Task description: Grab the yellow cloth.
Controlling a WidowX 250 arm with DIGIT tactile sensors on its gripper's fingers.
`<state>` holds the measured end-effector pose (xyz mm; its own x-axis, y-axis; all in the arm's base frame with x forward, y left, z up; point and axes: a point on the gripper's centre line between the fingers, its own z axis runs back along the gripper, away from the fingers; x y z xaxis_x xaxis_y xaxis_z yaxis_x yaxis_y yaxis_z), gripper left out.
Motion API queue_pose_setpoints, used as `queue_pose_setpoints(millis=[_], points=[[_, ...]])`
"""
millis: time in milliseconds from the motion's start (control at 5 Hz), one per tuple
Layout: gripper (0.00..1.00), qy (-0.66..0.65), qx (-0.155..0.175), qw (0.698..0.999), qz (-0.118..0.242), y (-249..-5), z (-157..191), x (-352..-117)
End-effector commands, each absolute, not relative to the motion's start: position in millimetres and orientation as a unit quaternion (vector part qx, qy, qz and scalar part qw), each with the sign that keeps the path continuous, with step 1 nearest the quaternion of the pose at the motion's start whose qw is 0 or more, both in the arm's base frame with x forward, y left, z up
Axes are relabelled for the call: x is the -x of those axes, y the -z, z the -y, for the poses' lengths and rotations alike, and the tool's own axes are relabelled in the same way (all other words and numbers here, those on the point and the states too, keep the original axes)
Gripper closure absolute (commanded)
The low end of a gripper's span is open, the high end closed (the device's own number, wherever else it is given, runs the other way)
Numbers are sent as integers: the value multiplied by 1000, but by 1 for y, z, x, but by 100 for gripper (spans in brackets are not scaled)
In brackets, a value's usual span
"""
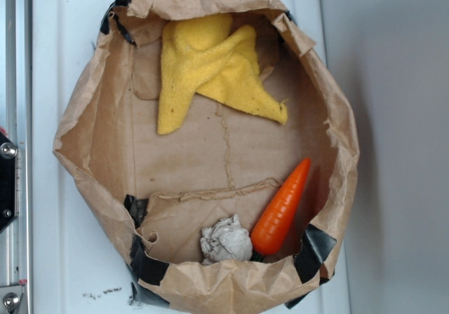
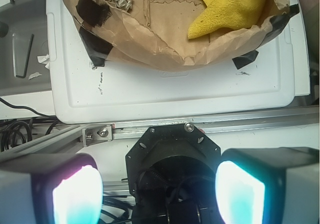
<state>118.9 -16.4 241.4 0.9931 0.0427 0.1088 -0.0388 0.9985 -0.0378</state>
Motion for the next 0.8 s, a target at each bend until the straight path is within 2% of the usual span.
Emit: queue_pose_setpoints(millis=[0, 200, 400, 600], points=[[0, -20, 18, 998, 55, -241, 16, -119], [0, -62, 35, 993, 92, -250, -1, -132], [0, -108, 52, 981, 155, -251, -27, -164], [0, -149, 46, 966, 207, -237, -44, -191]])
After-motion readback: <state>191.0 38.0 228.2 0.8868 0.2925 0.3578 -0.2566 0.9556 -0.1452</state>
